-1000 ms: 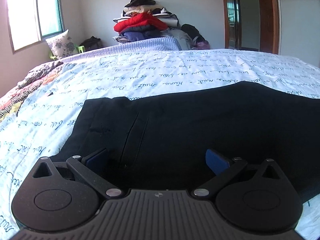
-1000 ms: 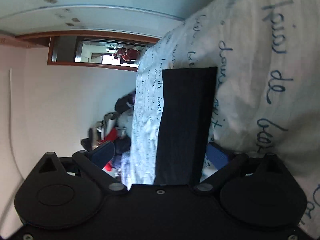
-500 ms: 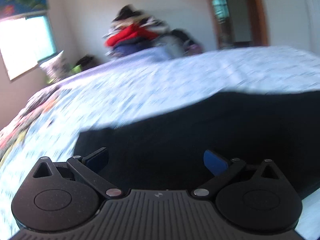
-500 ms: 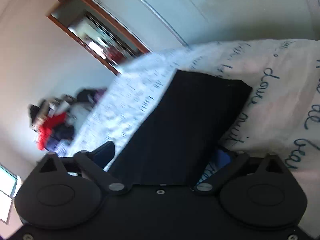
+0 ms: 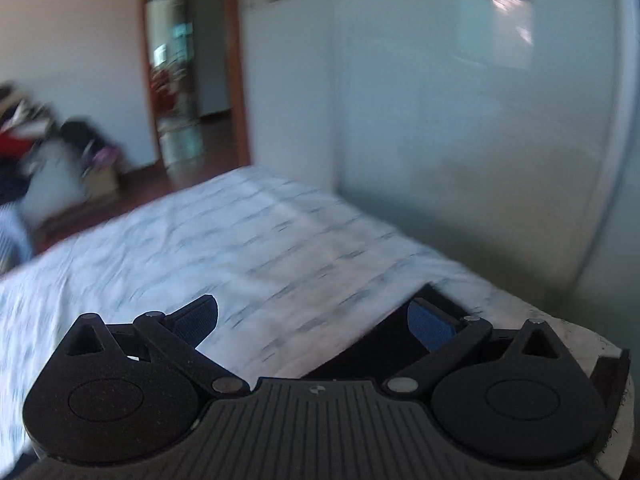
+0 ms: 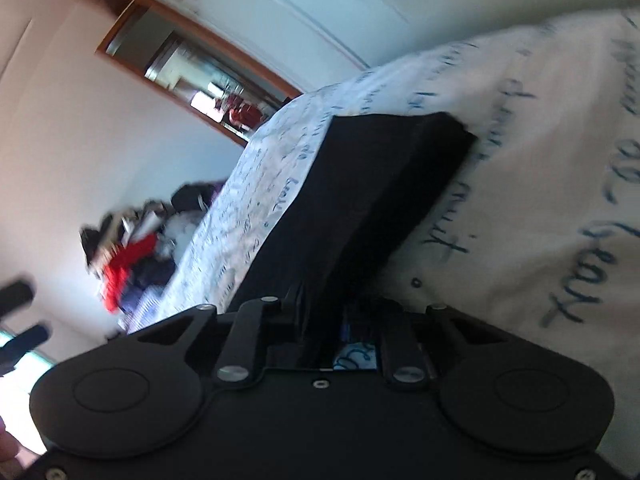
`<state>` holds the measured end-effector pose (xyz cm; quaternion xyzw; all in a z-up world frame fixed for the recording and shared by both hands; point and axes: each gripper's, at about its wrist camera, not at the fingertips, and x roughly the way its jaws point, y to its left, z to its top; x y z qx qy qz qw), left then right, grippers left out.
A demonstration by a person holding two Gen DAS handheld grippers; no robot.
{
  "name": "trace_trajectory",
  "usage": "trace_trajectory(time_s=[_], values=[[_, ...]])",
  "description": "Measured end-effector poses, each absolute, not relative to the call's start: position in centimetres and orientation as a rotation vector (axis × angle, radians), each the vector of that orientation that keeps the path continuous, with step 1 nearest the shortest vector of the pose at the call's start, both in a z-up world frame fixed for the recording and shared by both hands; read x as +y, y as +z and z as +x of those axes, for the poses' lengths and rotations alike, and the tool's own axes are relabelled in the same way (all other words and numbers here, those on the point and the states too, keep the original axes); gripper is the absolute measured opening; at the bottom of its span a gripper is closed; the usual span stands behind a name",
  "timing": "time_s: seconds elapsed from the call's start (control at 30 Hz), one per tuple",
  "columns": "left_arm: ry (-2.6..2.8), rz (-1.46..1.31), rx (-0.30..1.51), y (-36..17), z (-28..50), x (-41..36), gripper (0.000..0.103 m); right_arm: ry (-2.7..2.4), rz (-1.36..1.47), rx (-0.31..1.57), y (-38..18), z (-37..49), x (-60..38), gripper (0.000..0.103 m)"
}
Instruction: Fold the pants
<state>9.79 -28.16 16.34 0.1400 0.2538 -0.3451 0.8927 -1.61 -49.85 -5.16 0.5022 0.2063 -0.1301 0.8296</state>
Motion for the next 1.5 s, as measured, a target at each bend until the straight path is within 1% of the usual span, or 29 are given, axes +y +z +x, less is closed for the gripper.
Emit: trace_trajectory(time_s=[0.07,0.1,0.17,0.2,0.23,0.3,0.47,0.5,0.53,0.6,0.83,0.87,0.9,1.0,1.13,1.27,1.33,1.4,1.5], values=[[-0.759,0.316,0.506,16.4,9.1,-30.0,0.102,-0.292,1.099,0.455,-4.7,-3.1,-50.3,0.015],[-0.781,0.321,0.504,16.3,8.8,-30.6,0.102,-0.292,1.115,0.462,-4.5,-3.6,-50.7,0.018],[-0.805,0.322,0.500,15.9,8.5,-31.3,0.102,-0.316,1.116,0.456,-4.0,-4.2,-51.8,0.028],[-0.811,0.321,0.500,15.7,8.6,-31.5,0.102,-0.329,1.102,0.451,-3.5,-4.4,-52.3,0.039],[-0.813,0.318,0.505,15.4,9.0,-31.7,0.102,-0.329,1.101,0.446,-3.3,-4.5,-52.7,0.049],[-0.805,0.310,0.525,15.0,9.6,-31.9,0.102,-0.316,1.134,0.469,-3.4,-4.5,-52.9,0.053],[-0.775,0.261,0.588,14.4,11.7,-31.1,0.102,-0.333,1.126,0.451,-3.2,-3.0,-52.6,0.054],[-0.767,0.250,0.605,14.1,12.1,-31.2,0.102,-0.335,1.114,0.442,-3.3,-3.0,-52.6,0.052],[-0.763,0.237,0.627,14.0,12.5,-31.1,0.102,-0.350,1.120,0.431,-3.4,-3.1,-52.7,0.045],[-0.764,0.220,0.658,13.8,13.1,-31.2,0.102,-0.359,1.177,0.414,-3.9,-3.4,-53.2,0.038],[-0.784,0.206,0.679,13.2,13.3,-32.0,0.102,-0.348,1.252,0.395,-4.4,-3.5,-54.8,0.036],[-0.788,0.219,0.677,13.1,13.2,-32.1,0.102,-0.350,1.242,0.394,-4.3,-3.4,-54.8,0.036],[-0.788,0.230,0.673,12.9,13.1,-32.1,0.102,-0.354,1.212,0.396,-4.2,-3.3,-54.5,0.034],[-0.787,0.237,0.694,12.2,13.3,-32.4,0.102,-0.351,1.160,0.383,-4.8,-3.4,-54.3,0.009],[-0.801,0.187,0.781,11.7,14.3,-33.5,0.102,-0.323,0.974,0.406,-3.3,-2.9,-53.4,0.009],[-0.881,0.012,0.982,11.2,16.2,-35.5,0.102,-0.302,0.650,0.415,-0.5,-1.9,-50.4,0.009],[-0.917,-0.029,1.076,10.7,16.5,-36.9,0.102,-0.286,0.495,0.409,0.6,-1.6,-48.5,0.009],[-0.918,0.027,1.140,9.9,16.5,-38.8,0.102,-0.272,0.396,0.404,1.1,-1.5,-47.0,0.009],[-0.868,0.157,1.154,8.5,16.3,-40.9,0.101,-0.250,0.317,0.394,1.4,-1.6,-46.0,0.009]])
